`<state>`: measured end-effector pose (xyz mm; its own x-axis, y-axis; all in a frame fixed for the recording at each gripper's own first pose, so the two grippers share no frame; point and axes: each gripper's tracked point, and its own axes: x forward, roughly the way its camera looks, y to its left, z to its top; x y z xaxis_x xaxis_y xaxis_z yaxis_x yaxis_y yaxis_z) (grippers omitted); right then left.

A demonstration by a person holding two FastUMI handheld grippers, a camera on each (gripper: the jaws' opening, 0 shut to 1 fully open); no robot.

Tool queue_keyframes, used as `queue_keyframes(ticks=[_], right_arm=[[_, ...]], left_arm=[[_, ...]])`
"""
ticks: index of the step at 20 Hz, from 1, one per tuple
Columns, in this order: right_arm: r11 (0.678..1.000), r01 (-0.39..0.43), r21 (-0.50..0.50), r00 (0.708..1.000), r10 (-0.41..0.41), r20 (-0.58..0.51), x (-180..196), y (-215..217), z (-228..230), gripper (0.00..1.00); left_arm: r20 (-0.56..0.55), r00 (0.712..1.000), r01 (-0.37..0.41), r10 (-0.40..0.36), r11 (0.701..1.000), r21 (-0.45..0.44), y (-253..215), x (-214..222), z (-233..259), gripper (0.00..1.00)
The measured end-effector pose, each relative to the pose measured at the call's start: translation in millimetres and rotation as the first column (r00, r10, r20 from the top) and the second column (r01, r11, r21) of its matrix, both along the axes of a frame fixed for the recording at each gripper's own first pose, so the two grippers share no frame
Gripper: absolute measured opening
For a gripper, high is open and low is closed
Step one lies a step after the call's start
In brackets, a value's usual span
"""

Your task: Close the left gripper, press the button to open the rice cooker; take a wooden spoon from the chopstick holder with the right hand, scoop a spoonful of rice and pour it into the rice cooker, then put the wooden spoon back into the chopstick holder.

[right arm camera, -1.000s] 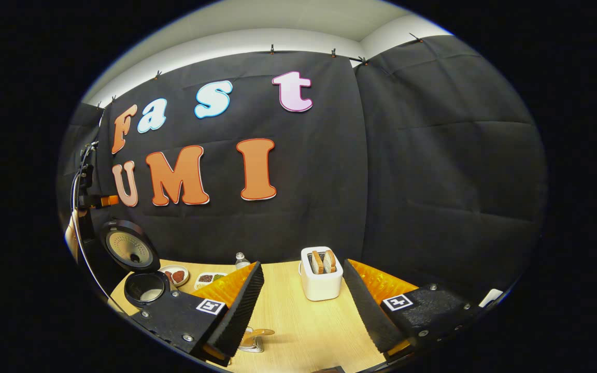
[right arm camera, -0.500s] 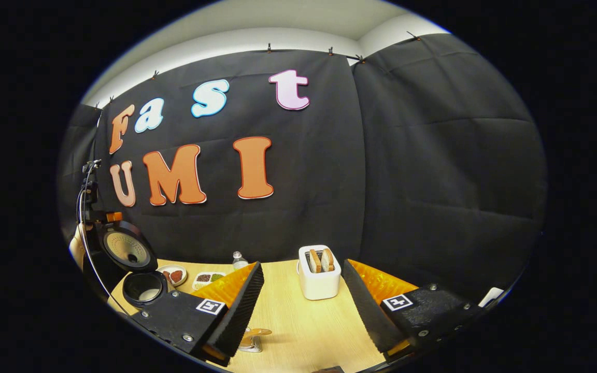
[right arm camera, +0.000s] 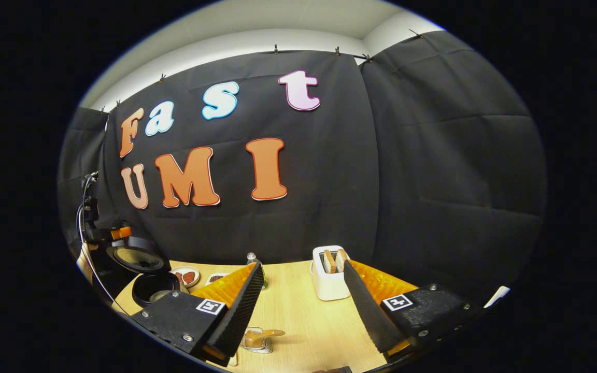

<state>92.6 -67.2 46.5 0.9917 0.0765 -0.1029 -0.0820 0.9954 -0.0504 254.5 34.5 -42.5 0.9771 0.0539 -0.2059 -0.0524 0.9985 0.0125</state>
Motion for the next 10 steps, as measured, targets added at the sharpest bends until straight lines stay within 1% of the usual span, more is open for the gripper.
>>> queue_keyframes(ticks=[3, 4, 5, 8, 9, 10], right_arm=[[1.0, -0.022, 0.015, 1.0, 0.022, -0.014, 1.4, 1.6, -4.2, 0.95], [0.999, -0.03, 0.024, 0.999, 0.031, -0.023, 2.6, 3.1, -7.2, 0.95], [0.999, -0.039, 0.035, 0.999, 0.041, -0.032, 1.1, 5.0, -10.1, 0.95], [0.998, -0.057, 0.033, 0.998, 0.058, -0.034, 0.6, 5.3, -14.7, 0.95], [0.998, -0.058, 0.025, 0.998, 0.059, -0.033, 0.6, 4.5, -15.8, 0.95], [0.998, -0.06, 0.019, 0.998, 0.061, -0.032, 0.6, 4.1, -15.3, 0.95]], left_arm=[[0.005, 1.0, -0.027, 0.027, 1.0, -0.009, -5.4, -22.4, -17.6, 1.0], [0.001, 1.0, -0.029, 0.029, 1.0, -0.005, -8.0, -28.1, -25.4, 0.98], [-0.009, 1.0, -0.025, 0.025, 1.0, -0.002, -12.3, -34.2, -35.2, 0.98], [-0.076, 0.996, -0.036, 0.035, 0.999, -0.01, -16.0, -56.0, -69.3, 0.98], [-0.092, 0.995, -0.04, 0.039, 0.999, -0.007, -16.7, -62.0, -79.5, 1.0], [-0.11, 0.993, -0.042, 0.041, 0.999, -0.007, -17.7, -66.9, -90.3, 0.99]])
